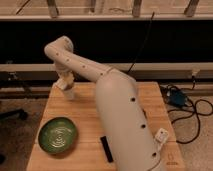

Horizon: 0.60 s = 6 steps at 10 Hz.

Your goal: Place the white sponge in the ceramic cup

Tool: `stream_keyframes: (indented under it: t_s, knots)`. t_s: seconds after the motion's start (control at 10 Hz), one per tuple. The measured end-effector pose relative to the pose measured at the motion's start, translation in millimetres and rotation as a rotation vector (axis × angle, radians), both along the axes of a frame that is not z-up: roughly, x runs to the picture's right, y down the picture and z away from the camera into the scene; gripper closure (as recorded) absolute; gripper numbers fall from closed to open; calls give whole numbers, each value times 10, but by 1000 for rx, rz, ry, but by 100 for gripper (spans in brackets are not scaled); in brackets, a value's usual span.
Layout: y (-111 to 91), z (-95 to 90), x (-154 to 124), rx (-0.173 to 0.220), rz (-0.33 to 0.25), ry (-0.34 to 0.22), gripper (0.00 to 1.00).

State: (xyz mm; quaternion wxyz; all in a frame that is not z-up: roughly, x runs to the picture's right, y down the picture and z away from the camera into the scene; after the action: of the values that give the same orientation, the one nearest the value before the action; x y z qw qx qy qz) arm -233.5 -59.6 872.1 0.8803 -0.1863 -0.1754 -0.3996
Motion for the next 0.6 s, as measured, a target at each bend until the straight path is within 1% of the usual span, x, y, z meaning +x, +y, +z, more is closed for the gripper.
stream_keyframes:
  t_s: [0.1, 0.2, 0.3, 0.6]
  knots:
    - [-6, 9, -4, 2, 1, -2, 33]
    - [-13, 13, -8, 3, 1, -4, 24]
    - [-13, 16, -11, 3, 1, -6, 21]
    - [-34, 4, -8, 10, 2, -8, 20]
